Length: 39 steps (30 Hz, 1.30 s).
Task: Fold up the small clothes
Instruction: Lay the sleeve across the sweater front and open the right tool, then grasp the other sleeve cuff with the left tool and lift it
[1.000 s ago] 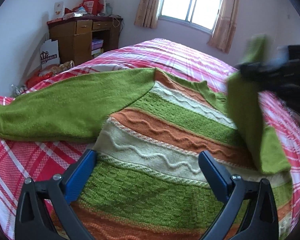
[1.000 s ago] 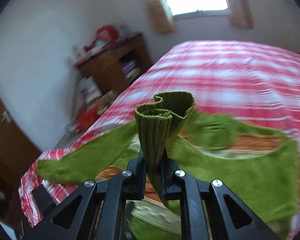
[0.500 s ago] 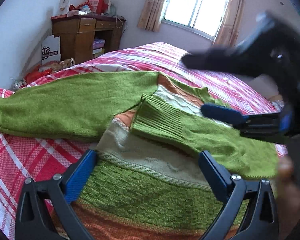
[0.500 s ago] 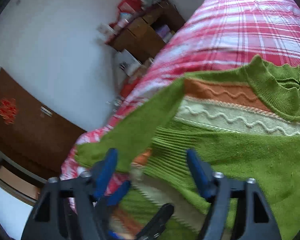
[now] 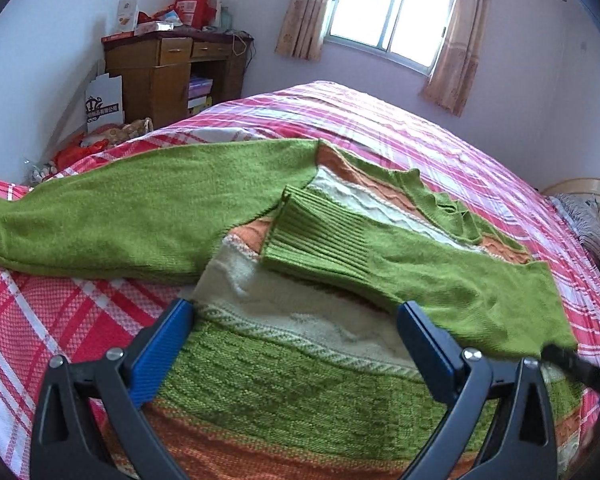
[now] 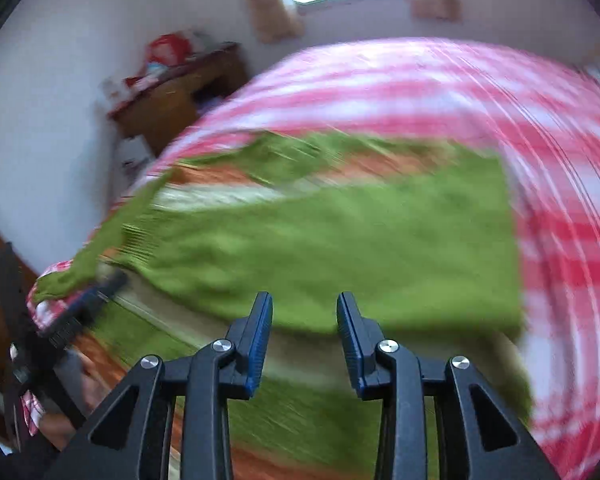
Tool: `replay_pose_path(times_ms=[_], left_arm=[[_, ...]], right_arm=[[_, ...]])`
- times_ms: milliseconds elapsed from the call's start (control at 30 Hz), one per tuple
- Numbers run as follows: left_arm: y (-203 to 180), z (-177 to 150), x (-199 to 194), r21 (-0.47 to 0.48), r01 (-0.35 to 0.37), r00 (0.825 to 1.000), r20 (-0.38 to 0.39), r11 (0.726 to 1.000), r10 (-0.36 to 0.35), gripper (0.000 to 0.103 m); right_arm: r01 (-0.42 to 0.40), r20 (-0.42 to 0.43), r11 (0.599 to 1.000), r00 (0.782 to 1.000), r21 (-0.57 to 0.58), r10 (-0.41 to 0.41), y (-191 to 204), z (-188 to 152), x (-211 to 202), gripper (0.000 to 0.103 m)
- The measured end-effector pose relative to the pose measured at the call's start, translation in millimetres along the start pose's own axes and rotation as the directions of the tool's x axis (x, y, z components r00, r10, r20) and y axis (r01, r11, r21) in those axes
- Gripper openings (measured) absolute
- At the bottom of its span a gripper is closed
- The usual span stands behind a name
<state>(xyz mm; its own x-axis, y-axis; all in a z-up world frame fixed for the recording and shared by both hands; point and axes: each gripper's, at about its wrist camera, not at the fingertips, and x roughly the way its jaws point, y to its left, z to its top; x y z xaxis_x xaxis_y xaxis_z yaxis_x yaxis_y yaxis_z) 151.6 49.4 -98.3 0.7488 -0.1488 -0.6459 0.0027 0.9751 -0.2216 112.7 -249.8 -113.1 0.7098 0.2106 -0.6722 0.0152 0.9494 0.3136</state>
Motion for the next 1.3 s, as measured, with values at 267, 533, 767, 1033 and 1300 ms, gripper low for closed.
replay_pose_path(times_ms=[267,533,767,1033,1300], left_arm=[[-2.4,1.1,3.5,0.021,-0.034,0.999,-0.011,0.999,0.034,0.103],[-4.1,0.0,4.4,0.037,-0.054,0.998,-0.020,0.998,0.055,0.103],[-8.2,1.2,6.4,0.057,-0.078,0.996,-0.039,0.995,0.080,0.103],[18.4,3.3,-25.7,0.025,-0.183,0.980,-0.068,0.983,0.185,0.103],[188.5,48.8,-101.4,-0.483,-0.305,0.921,0.069,0.821,0.383,0.103]], right_arm=[[0.010,0.166,0.989,0.986,0.149,-0.035,-41.5,4.8,-49.8,0.035],[0.153,0.086,0.981,0.983,0.123,-0.164,-42.7,2.6,-5.4,0.036],[0.176,0.112,0.981,0.977,0.078,-0.184,-34.6,0.2,-4.3,0.040],[0.106,0.135,0.988,0.984,0.111,-0.120,-40.9,-3.2,-8.1,0.043],[0.083,0.141,0.989,0.985,0.126,-0.101,-43.5,-3.7,-9.4,0.043]])
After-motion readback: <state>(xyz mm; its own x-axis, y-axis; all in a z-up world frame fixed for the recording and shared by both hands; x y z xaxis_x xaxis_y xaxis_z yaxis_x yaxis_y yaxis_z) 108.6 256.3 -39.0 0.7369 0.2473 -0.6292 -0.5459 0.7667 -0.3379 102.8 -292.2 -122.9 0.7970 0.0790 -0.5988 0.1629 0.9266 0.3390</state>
